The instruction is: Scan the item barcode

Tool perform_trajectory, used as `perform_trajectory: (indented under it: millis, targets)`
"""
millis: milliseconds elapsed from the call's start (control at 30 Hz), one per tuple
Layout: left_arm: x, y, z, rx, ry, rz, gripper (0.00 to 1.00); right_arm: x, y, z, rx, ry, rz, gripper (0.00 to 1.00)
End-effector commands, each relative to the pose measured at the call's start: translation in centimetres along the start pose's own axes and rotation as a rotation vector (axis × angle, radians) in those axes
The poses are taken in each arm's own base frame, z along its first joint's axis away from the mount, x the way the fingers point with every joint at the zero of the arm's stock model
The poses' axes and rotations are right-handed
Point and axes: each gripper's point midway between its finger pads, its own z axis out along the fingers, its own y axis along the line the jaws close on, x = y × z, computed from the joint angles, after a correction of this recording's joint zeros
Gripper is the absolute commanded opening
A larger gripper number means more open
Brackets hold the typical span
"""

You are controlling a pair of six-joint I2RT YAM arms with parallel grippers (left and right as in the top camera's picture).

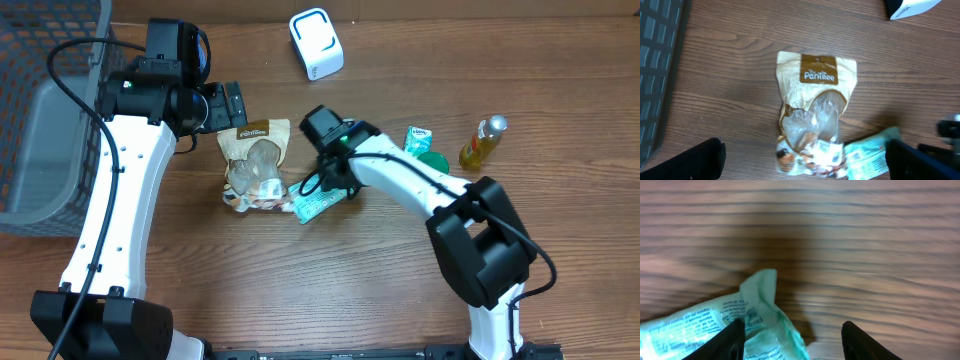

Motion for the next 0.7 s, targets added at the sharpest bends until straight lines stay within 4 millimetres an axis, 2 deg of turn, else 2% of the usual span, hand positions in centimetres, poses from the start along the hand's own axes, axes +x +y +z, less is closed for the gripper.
perform_trajectory:
  millis: [0,167,233,300,367,433,500,667]
  targets:
    - [-0.3,-0.3,-0.1,0.011,-0.007,-0.005,1.0,-1.5,-1.9,-2.5,-0.039,-0.033,0.096,0.59]
    - [-0.3,-0.3,-0.1,0.011,-0.007,-0.005,1.0,-1.5,0.4,-5.5,-0.239,-0.011,0.084,0.57]
    - [-0.3,-0.3,-0.1,0.011,-0.007,-0.005,1.0,-1.5,1.6,-6.3,-0.314,-0.009,0.079,0.52]
    - [-0.3,-0.3,-0.1,0.011,-0.007,-0.005,1.0,-1.7,3.1,-6.8,-0.375,-0.017,0.061,0.41]
    - [-0.3,-0.3,-0.1,0.011,-0.007,-0.005,1.0,-2.2,4.1,-6.7,-0.382,-0.058,0.044,0.21]
    - [-0.3,-0.3,-0.1,0.011,-0.007,-0.005,1.0,-2.9,5.1,-6.3,-0.378,-0.098,0.028,0.09]
    - [-0.3,-0.3,-0.1,0.011,-0.007,-0.005,1.0,-3.3,6.2,-5.5,-0.381,-0.125,0.014,0.04]
    - [-0.3,-0.3,-0.1,0.011,-0.007,-0.005,1.0,-3.4,8.0,-3.0,-0.394,-0.131,-0.002,0.04]
